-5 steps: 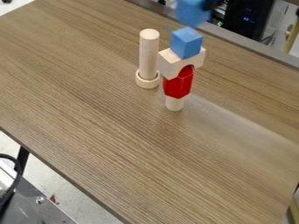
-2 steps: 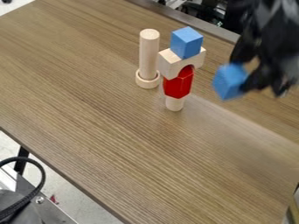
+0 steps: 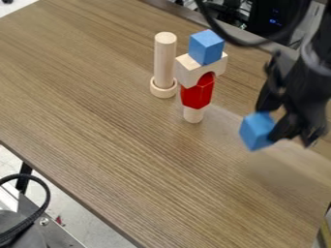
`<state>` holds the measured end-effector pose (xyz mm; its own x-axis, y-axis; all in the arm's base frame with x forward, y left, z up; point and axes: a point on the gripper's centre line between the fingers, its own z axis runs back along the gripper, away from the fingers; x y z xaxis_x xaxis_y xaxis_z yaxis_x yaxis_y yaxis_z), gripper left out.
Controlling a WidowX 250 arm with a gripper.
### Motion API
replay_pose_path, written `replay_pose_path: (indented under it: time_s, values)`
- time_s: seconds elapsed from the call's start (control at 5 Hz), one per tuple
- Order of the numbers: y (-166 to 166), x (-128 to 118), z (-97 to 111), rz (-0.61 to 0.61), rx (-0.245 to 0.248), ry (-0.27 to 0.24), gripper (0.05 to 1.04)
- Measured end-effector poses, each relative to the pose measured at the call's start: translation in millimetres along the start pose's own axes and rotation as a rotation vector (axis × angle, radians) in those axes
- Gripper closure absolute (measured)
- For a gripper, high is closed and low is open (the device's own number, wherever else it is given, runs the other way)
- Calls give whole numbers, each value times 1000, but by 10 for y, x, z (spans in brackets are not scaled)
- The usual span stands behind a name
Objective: Take a blue cube off the tower and put it to the right of the tower
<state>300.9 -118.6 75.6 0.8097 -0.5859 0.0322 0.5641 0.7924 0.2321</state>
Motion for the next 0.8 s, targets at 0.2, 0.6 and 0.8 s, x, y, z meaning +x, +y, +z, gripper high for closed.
replay_pose_path:
  time_s: [0.2, 0.6, 0.8]
  values:
    - [46, -5, -307, -2, -1, 58, 551]
    - [218, 220, -520, 5, 59, 68, 551]
    - [260, 285, -486, 45, 36, 53, 499]
